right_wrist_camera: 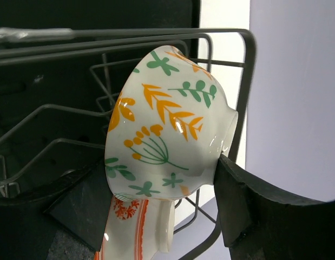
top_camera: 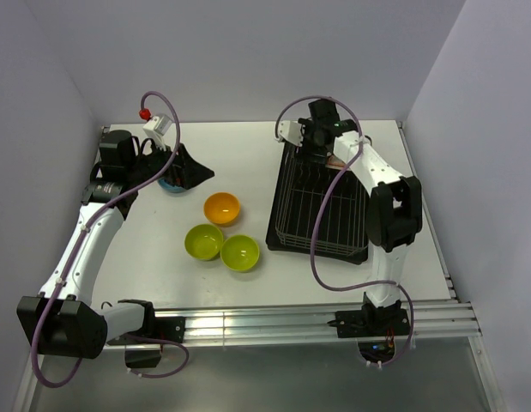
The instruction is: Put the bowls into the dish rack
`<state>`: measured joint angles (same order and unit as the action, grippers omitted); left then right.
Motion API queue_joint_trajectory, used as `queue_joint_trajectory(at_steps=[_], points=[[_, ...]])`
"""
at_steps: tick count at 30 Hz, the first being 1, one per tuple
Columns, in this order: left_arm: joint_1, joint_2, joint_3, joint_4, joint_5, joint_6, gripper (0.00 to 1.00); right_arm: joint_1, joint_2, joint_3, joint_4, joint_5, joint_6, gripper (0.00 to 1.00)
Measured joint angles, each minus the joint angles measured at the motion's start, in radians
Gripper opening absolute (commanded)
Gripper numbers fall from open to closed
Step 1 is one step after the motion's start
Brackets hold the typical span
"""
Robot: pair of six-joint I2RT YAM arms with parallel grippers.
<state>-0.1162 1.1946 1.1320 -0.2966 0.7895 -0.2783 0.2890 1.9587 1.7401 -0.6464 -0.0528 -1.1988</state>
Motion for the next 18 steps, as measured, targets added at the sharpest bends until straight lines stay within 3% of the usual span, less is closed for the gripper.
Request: queue_joint_trajectory(at_steps=[18], points=[[0.000,0.000,0.000,0.001,0.000,-0.001,1.00,-0.002,0.064,0.135,-0.111,-0.036,0.241,0.00]])
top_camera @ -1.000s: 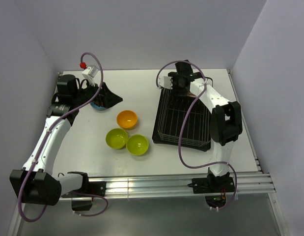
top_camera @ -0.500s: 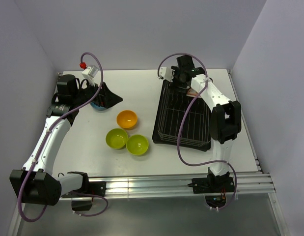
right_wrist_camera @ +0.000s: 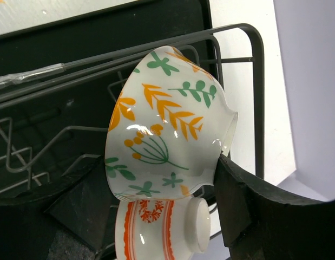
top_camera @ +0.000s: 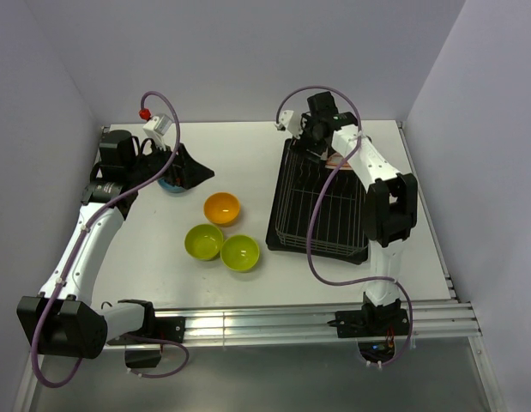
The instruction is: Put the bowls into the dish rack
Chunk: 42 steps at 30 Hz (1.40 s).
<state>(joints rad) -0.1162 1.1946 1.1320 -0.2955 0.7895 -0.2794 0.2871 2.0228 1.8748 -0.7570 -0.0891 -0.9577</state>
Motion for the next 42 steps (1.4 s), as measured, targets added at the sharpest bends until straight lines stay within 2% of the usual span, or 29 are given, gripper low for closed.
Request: queue_joint_trajectory(at_steps=[17,23,24,29,34,35,40,41,42], points=[[0.001,0.000,0.000,0.004,0.000,-0.004,1.00,0.005,0.007,-0.003,-0.015,0.011,0.077,0.00],[0.002,0.000,-0.005,0.007,0.000,-0.003,1.00,0.019,0.007,-0.021,-0.008,0.057,0.100,0.27],[0.002,0.000,-0.007,0.006,0.000,-0.003,0.99,0.022,0.007,-0.027,-0.005,0.064,0.105,0.37],[0.002,0.000,-0.019,0.006,0.000,-0.003,0.99,0.034,0.000,-0.055,-0.012,0.095,0.127,0.60],[0.002,-0.001,-0.023,0.007,0.000,-0.003,0.99,0.041,-0.003,-0.058,-0.014,0.113,0.129,0.71],[0.002,-0.001,-0.023,0.007,0.000,-0.003,1.00,0.042,-0.003,-0.059,-0.013,0.115,0.129,0.77],[0.002,-0.002,-0.026,0.006,0.000,-0.003,1.00,0.050,-0.006,-0.071,-0.019,0.125,0.115,0.93],[0.002,-0.002,-0.027,0.006,0.000,-0.003,1.00,0.050,-0.010,-0.071,-0.020,0.126,0.114,0.99],[0.002,-0.002,-0.027,0.006,0.000,-0.003,1.00,0.050,-0.012,-0.071,-0.019,0.129,0.111,1.00]])
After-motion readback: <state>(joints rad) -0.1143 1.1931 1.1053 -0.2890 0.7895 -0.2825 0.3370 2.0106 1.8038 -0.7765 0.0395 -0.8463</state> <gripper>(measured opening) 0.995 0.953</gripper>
